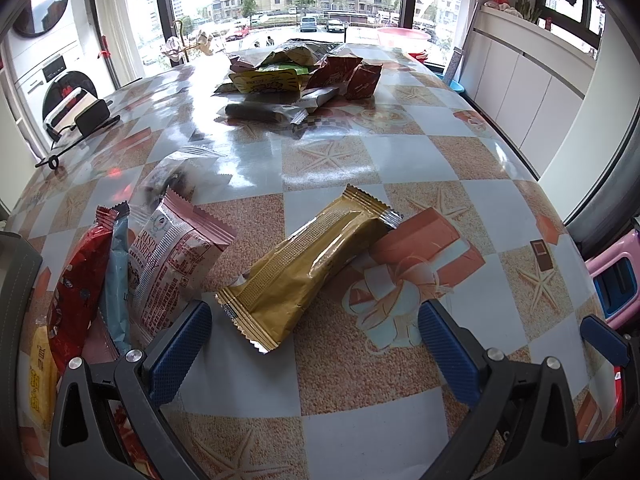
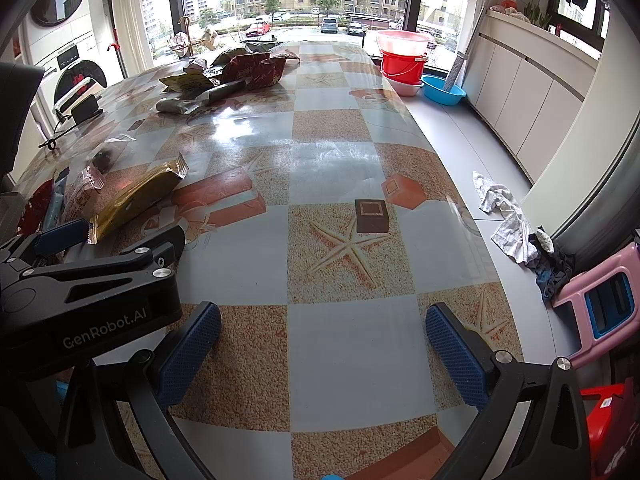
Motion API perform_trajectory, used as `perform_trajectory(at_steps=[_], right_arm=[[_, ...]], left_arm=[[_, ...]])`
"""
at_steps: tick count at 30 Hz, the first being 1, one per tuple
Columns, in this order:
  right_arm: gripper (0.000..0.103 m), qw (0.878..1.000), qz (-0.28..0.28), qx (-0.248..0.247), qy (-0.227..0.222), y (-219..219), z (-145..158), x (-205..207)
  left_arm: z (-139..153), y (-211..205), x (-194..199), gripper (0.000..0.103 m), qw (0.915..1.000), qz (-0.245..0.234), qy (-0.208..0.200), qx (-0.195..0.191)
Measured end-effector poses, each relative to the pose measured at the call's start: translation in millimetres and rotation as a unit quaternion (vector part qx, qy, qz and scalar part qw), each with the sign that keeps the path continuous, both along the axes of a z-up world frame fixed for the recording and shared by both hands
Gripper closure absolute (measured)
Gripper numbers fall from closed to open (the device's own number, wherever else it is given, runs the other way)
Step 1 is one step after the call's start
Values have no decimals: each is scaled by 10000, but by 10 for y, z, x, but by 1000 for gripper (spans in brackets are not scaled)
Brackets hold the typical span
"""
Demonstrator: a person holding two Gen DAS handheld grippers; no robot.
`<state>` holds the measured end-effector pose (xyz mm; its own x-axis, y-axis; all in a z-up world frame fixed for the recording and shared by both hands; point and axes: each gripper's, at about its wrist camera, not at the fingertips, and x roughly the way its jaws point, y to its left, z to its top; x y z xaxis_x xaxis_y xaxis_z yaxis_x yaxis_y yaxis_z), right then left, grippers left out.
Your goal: Organize snacks
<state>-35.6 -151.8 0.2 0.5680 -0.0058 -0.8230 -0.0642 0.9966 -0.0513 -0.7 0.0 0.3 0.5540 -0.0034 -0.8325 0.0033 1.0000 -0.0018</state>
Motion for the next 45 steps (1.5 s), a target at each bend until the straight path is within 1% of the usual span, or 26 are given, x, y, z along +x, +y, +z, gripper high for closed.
perform_trajectory(at_steps=[2,4,5,6,8,9,10,11,13,16,18,19,21,25,27,28,30,32,33,34,35,36,40,42,45], right_arm=[[0,10000,2,3,-1,0,1,-1],[0,10000,0,-1,-1,0,0,0],[0,10000,1,0,0,-1,0,0],[0,10000,1,1,0,-1,0,0],[0,10000,1,3,-1,-2,1,0],[0,10000,1,1,-1,-1,1,0],[0,10000,0,0,-1,-2,1,0],[0,10000,1,0,0,-2,1,0],[0,10000,1,0,-1,-3,1,-1],[0,10000,1,0,-1,-4,1,-2],[0,10000,1,0,-1,-4,2,-2],[0,10000,1,0,-1,-4,1,-2],[0,10000,1,0,0,-2,1,-2],[0,10000,1,-1,0,0,1,-1],[0,10000,1,-1,0,1,1,0],[0,10000,0,-1,0,2,1,1],[0,10000,0,0,-1,2,1,0],[0,10000,0,-1,-1,2,1,-1],[0,10000,1,-1,0,1,1,-1],[0,10000,1,0,-1,2,1,-1],[0,10000,0,-1,-1,1,1,-1],[0,10000,0,-1,-1,1,1,-1],[0,10000,-1,-3,1,1,1,-2],[0,10000,1,-1,0,2,0,-2],[0,10000,0,-2,-1,3,-2,-1]], left_arm=[[13,0,0,0,9996,-55,273,-12],[60,17,-74,0,9992,48,384,3],[136,24,-152,0,9996,42,262,27],[252,20,-257,0,9999,-27,54,83],[478,66,-442,0,9984,-163,-419,342],[570,141,-515,0,9970,-170,-593,468],[636,244,-583,0,9960,-130,-695,554],[669,380,-633,0,9959,-53,-706,571],[635,722,-701,0,9973,160,-527,487],[454,1210,-815,0,9980,485,-121,397],[332,1461,-876,0,9971,659,104,361],[281,1556,-885,0,9969,717,204,245],[194,1692,-866,0,9965,739,352,-176],[94,1874,-794,0,9921,918,554,-649],[106,1945,-788,0,9904,949,523,-857],[125,1974,-797,0,9902,960,470,-896],[133,2021,-779,0,9907,946,428,-878],[91,2048,-751,0,9922,918,501,-676],[63,2080,-732,0,9924,900,534,-649],[52,2119,-733,0,9921,882,497,-747],[52,2146,-729,0,9921,896,452,-747],[37,2155,-698,0,9927,905,459,-657],[32,2150,-659,0,9945,821,409,-514],[27,2184,-649,0,9941,809,467,-549],[33,2197,-690,0,9940,851,587,-361]])
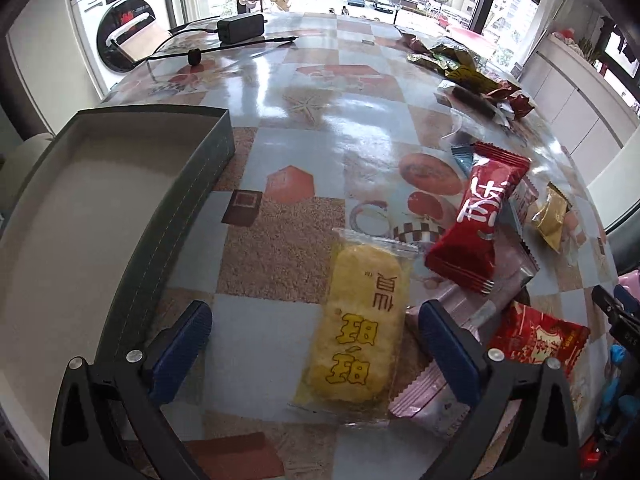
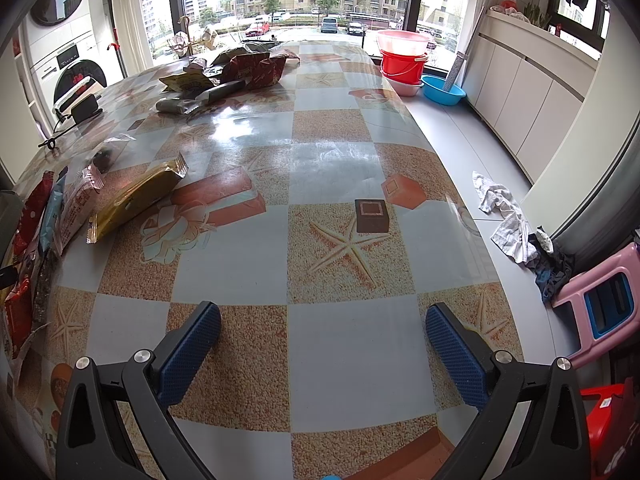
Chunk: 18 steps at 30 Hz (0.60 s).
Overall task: Organize snacks
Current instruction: 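Grasp the yellow pastry packet with the left tool while the right tool grasps the gold bar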
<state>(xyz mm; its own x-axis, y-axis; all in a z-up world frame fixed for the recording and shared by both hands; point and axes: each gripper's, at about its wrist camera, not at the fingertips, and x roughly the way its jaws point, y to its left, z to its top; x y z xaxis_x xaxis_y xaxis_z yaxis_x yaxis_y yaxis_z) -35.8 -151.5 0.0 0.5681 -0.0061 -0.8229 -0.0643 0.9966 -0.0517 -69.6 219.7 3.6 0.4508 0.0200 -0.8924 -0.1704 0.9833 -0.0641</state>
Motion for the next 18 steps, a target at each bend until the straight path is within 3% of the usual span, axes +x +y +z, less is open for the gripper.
perform_trajectory(at_steps=[4,8,11,15,18], right_arm=[[0,10000,-4,-5,0,2,-2,1],[0,10000,-34,-21,49,41,-12,9],[0,9992,-162,40,375,96,5,101],[0,9930,-57,899,760,312,80,301],[0,9846,-326,1377,1023,518,93,516]], left_arm=[[-42,-36,-76,0,9992,-170,-13,373],[-51,-79,14,0,9993,-185,77,305],[-58,-143,76,0,9991,-291,23,296],[-64,-157,90,0,9993,-198,-132,300],[-64,-168,95,0,9991,-139,-250,315]])
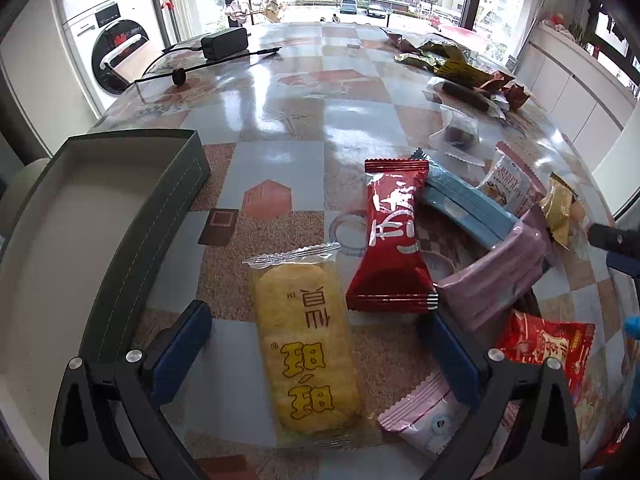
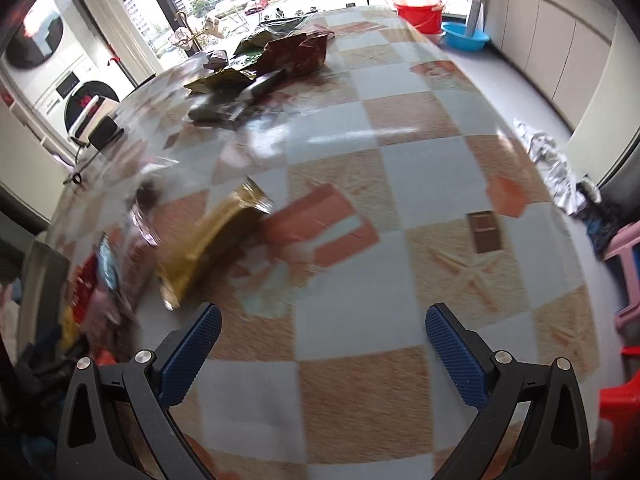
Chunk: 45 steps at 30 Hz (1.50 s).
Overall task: Organize snacks
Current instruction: 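Grasp the yellow pastry packet with the left tool while the right tool grasps the gold bar, then carry the yellow packet and gold bar into the grey tray and open both tools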
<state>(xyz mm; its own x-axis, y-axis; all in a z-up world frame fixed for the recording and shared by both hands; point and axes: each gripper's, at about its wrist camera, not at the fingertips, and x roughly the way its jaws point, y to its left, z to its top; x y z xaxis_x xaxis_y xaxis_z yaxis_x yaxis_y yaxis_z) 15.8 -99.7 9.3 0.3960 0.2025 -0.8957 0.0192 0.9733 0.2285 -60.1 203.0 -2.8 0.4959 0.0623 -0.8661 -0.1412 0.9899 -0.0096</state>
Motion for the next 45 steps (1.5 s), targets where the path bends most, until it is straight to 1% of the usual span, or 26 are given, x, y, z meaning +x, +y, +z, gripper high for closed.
perform_trajectory(at_steps=[3,5,9,10,11,13,14,15,16,17,18,19,21,23,26,32,34,36,37,41,43,44,45], right_arm=[[0,9993,-288,45,216,215,-4,254],[0,9990,-256,-177,306,390,-7,409],[0,9927,228,-1116,387,717,-80,514],[0,9912,361,-1234,322,747,-89,478],[2,9909,452,-1243,260,743,-84,428],[9,9901,612,-1252,144,704,-54,312],[20,9896,698,-1253,71,687,-23,264],[42,9889,783,-1260,-6,661,13,205],[56,9885,865,-1240,-52,629,40,153],[74,9889,927,-1162,-26,592,50,110],[74,9900,963,-1030,16,546,47,66],[74,9910,1003,-891,28,538,56,48],[74,9925,1067,-588,41,457,59,-85],[74,9931,1108,-378,41,369,56,-218],[74,9932,1152,-180,41,296,66,-405],[74,9930,1168,127,95,241,77,-476],[74,9930,1174,96,110,246,82,-484],[74,9924,1206,34,246,240,50,-491],[74,9923,1215,-18,223,247,61,-491],[74,9904,1283,-482,186,350,56,-446],[64,9885,1397,-549,181,413,48,-419],[37,9873,1466,-576,205,456,36,-398],[16,9863,1470,-695,269,488,-2,-384]], left_arm=[[0,-3,10,0,10000,52,-34,17],[2,-2,27,0,10000,83,-28,27],[4,-5,54,0,10000,80,42,19],[6,-4,54,0,10000,54,75,9],[9,-6,50,1,9999,28,105,0],[15,-13,32,4,9999,12,151,-13],[27,-25,24,6,9999,-9,160,-21],[41,-46,9,13,9999,-54,154,-25],[64,-73,-8,27,9998,-117,129,-27],[90,-101,-30,37,9998,-171,91,-22],[108,-126,-51,56,9997,-230,89,-32],[125,-147,-74,64,9995,-285,97,-63],[147,-151,-148,64,9992,-309,154,-202],[165,-152,-275,64,9990,-290,121,-307],[174,-151,-475,64,9992,-243,70,-317],[259,-57,-673,64,9990,-28,29,-445],[303,-50,-714,64,9991,-28,-31,-432],[342,-51,-750,64,9993,-47,-68,-375],[361,-56,-768,64,9993,-66,-86,-357],[427,-78,-831,64,9993,-118,-138,-340],[459,-93,-854,64,9992,-155,-171,-334],[473,-100,-868,64,9991,-170,-180,-339],[485,-102,-880,64,9991,-180,-186,-341]])
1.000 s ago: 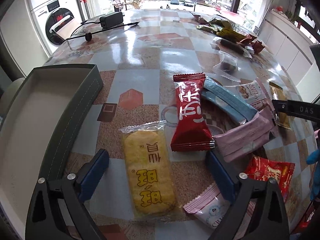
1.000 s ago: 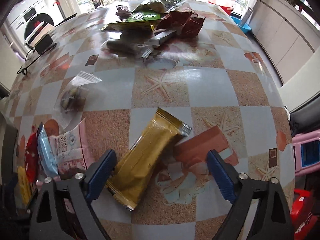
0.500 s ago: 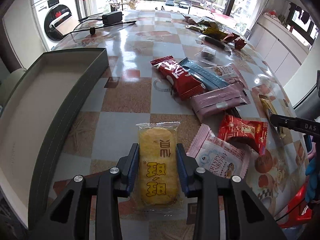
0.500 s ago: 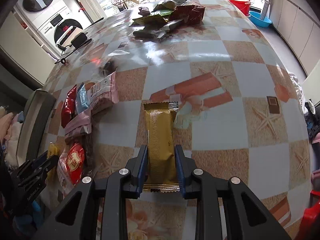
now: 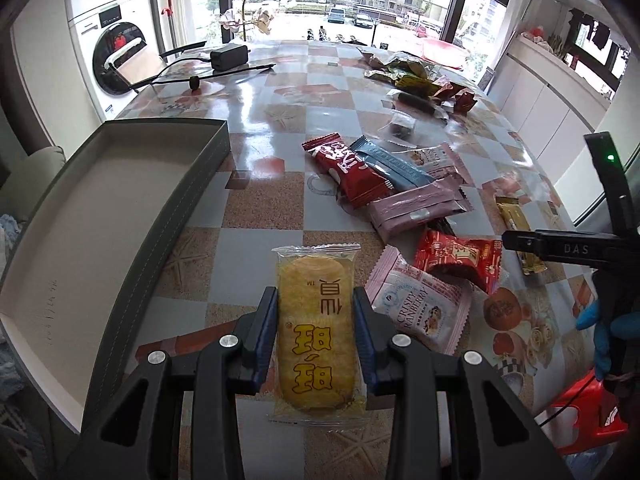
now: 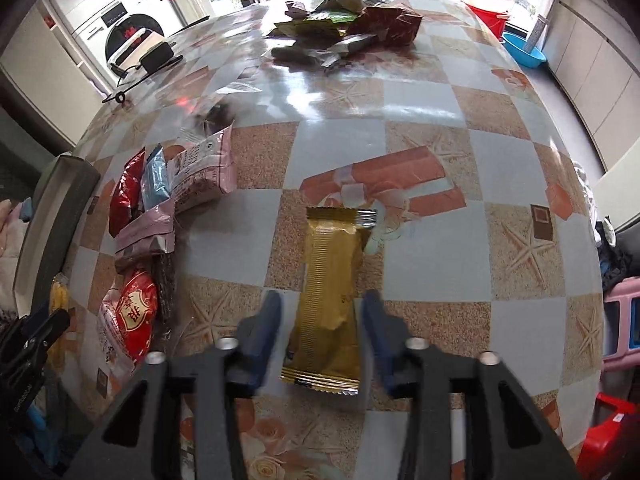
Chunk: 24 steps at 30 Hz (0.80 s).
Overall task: Organize snacks
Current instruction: 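Carry the yellow packet and gold bar into the grey tray and open both tools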
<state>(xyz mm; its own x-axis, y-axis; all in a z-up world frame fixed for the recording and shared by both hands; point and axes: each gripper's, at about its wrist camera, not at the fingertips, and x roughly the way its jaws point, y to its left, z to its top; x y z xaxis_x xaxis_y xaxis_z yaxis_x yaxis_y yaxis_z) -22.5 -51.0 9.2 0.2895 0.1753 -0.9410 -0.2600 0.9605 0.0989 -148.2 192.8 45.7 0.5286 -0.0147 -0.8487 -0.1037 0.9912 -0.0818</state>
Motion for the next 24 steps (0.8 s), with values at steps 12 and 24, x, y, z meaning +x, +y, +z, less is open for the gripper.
perform_trajectory(at_steps=[12,24], right_arm=[[80,9988,168,-112,-448,91,218,-154],[80,9898,865,1072,-350,936,788,-241]], left_arm=[[250,198,-168,64,9996,82,-263,-98],[737,998,-257,64,9955,603,-731,92]])
